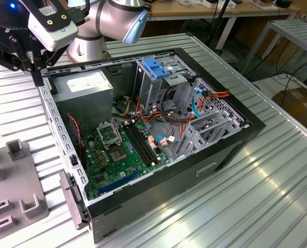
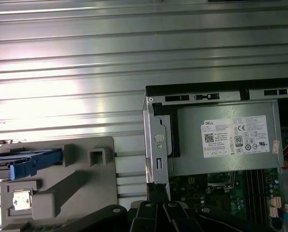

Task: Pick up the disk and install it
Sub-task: 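Reach for the disk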

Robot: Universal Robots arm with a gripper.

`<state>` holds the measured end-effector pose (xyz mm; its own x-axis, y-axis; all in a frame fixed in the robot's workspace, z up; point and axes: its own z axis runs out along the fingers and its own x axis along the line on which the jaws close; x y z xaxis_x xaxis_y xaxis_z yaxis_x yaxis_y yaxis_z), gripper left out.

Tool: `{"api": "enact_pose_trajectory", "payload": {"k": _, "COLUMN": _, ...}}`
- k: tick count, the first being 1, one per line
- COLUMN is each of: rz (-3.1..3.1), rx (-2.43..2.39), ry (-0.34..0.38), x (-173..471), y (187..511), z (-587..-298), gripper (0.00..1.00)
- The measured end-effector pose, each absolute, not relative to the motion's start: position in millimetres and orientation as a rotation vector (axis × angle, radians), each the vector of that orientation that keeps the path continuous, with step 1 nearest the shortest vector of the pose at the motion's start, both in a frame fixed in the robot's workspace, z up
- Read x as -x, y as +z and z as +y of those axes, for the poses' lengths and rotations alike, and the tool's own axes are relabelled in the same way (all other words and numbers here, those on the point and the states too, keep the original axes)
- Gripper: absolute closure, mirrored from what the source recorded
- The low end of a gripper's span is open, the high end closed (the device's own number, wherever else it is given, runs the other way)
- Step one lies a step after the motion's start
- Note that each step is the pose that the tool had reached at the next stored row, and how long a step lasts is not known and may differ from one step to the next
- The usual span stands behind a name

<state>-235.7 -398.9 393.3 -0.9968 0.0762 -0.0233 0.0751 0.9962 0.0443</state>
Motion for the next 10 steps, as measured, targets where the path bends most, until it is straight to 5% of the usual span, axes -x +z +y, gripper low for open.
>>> {"api": "enact_pose_trajectory", "payload": {"k": 10, "rz": 3.114, "rx": -0.118, "ry": 0.068, "x": 242.5, "y": 393.3, "z": -398.9, "gripper": 0.90}}
